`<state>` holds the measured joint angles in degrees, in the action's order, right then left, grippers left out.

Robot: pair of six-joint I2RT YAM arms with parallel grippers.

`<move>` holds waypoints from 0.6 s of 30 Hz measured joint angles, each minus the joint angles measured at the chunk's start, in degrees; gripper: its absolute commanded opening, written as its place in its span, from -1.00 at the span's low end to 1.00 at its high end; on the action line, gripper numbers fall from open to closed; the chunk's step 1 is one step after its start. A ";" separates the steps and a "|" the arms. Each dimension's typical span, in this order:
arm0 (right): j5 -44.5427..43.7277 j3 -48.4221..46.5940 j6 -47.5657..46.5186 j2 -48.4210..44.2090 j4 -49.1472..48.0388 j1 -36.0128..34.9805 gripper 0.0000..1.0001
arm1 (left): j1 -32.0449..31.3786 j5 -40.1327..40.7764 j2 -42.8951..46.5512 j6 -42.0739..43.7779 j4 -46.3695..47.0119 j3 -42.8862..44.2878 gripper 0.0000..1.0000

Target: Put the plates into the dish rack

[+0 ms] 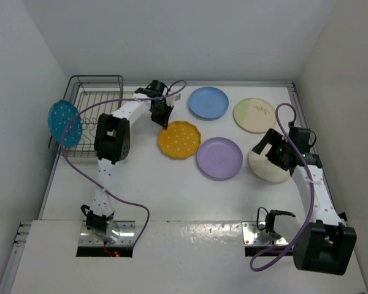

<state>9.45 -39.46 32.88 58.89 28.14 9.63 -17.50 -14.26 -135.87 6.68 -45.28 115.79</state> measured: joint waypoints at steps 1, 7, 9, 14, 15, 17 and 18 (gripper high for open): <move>0.07 0.74 0.24 -0.52 -0.07 0.00 0.95 | 0.04 -0.15 0.13 0.02 -0.11 -0.07 -1.00; 1.07 2.08 0.57 -0.76 0.96 0.00 0.93 | 0.24 1.55 1.97 0.70 -2.23 -0.35 -1.00; 1.55 2.08 0.52 -0.61 1.27 0.00 0.93 | 0.24 3.17 4.42 1.57 -2.91 -0.35 -1.00; 2.49 2.08 0.50 -0.61 0.87 0.00 0.93 | 0.24 9.35 15.26 4.92 -3.17 -0.35 -1.00; 2.73 2.05 0.48 -0.61 0.68 0.00 0.93 | 0.22 11.23 17.84 5.86 -2.91 -0.35 -1.00; 3.21 2.05 0.35 -0.57 0.37 0.00 0.93 | 0.37 15.54 22.27 7.69 -1.81 -0.31 -1.00; 3.43 2.05 0.31 -0.44 0.26 0.00 0.93 | 0.48 17.44 24.02 8.44 -1.16 -0.22 -1.00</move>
<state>12.88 -37.41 33.19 58.46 28.40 9.63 -17.02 3.18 -111.85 15.11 -46.44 115.57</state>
